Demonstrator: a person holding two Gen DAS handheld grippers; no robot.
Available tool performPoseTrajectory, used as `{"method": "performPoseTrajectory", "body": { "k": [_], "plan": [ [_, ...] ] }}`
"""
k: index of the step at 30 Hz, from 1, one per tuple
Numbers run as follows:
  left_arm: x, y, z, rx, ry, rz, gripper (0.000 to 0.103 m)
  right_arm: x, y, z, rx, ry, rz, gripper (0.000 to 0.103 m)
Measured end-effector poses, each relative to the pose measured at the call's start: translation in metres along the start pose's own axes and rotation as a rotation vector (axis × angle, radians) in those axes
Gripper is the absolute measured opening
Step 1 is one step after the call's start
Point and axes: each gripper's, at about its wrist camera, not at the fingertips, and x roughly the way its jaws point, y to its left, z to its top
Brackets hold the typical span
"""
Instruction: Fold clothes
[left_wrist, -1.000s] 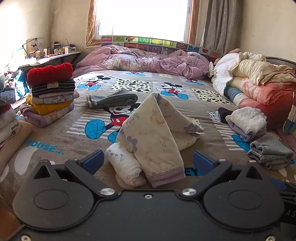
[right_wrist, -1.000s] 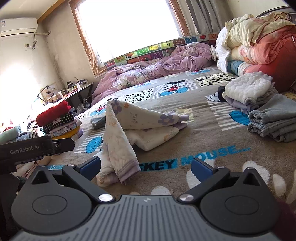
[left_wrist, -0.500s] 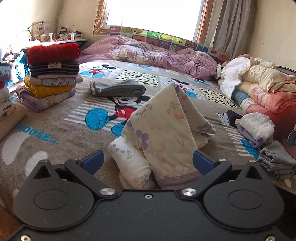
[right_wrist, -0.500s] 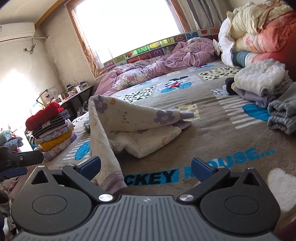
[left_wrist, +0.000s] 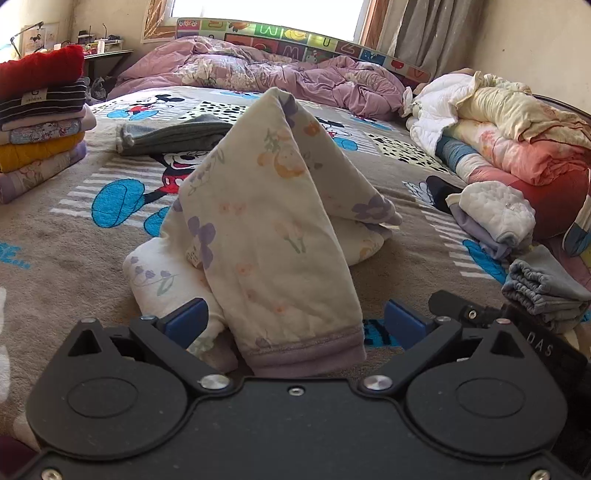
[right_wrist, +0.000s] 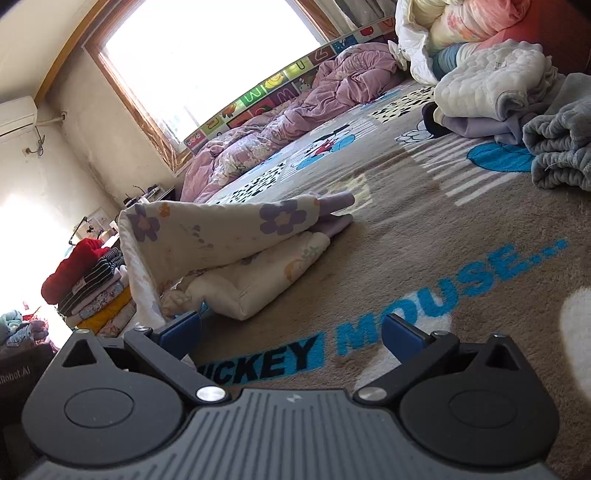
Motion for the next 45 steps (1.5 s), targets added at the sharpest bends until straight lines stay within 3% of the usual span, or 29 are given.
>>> {"method": "performPoseTrajectory", "body": {
  "k": [6,9,11,12,13,14,15,17,22,26,27,29,30,32,34,35,45],
  "plan": [
    [0.004,-0.031,-0.023,0.250,-0.037,0.051,0.102,0.032,-0.055,0.037,0.227,0.063,0.070,0.103],
    [0.013,-0.039,-0.033,0.347,-0.057,0.109,0.097,0.058,-0.060,0.047,0.246,0.106,0.145,0.103],
    [0.019,-0.040,-0.034,0.389,-0.083,0.144,0.071,0.076,-0.056,0.049,0.234,0.136,0.157,0.103],
    [0.022,-0.036,-0.030,0.379,-0.085,0.158,0.040,0.085,-0.054,0.049,0.227,0.151,0.162,0.103],
    [0.024,-0.032,-0.026,0.364,-0.087,0.170,0.027,0.092,-0.051,0.050,0.205,0.155,0.155,0.103],
    [0.023,-0.025,-0.020,0.341,-0.103,0.177,0.025,0.098,-0.048,0.050,0.182,0.158,0.147,0.103],
    [0.021,-0.019,-0.014,0.318,-0.123,0.182,0.016,0.105,-0.044,0.050,0.159,0.161,0.140,0.103],
    [0.018,-0.006,-0.001,0.271,-0.161,0.193,0.012,0.112,-0.042,0.051,0.149,0.158,0.148,0.103],
    [0.014,0.039,0.047,0.117,-0.257,0.232,0.010,0.132,-0.045,0.061,0.192,0.152,0.193,0.103],
    [0.018,0.094,0.078,-0.098,-0.297,0.259,0.010,0.149,-0.051,0.069,0.225,0.145,0.207,0.096],
    [0.020,0.110,0.083,-0.161,-0.309,0.278,0.010,0.153,-0.053,0.071,0.233,0.146,0.210,0.092],
    [0.024,0.136,0.084,-0.255,-0.336,0.410,0.011,0.161,-0.056,0.074,0.243,0.146,0.211,0.086],
    [0.026,0.146,0.082,-0.291,-0.333,0.483,0.025,0.165,-0.057,0.075,0.245,0.146,0.210,0.083],
    [0.024,0.165,0.073,-0.373,-0.315,0.497,0.040,0.172,-0.056,0.077,0.239,0.149,0.208,0.082],
    [0.020,0.177,0.063,-0.457,-0.286,0.437,0.064,0.178,-0.054,0.079,0.219,0.157,0.205,0.082],
    [0.019,0.180,0.059,-0.493,-0.267,0.403,0.066,0.180,-0.053,0.080,0.211,0.158,0.205,0.081],
    [0.026,0.151,0.013,-0.747,0.039,0.105,0.066,0.198,-0.051,0.087,0.188,0.185,0.201,0.072]
  ]
}}
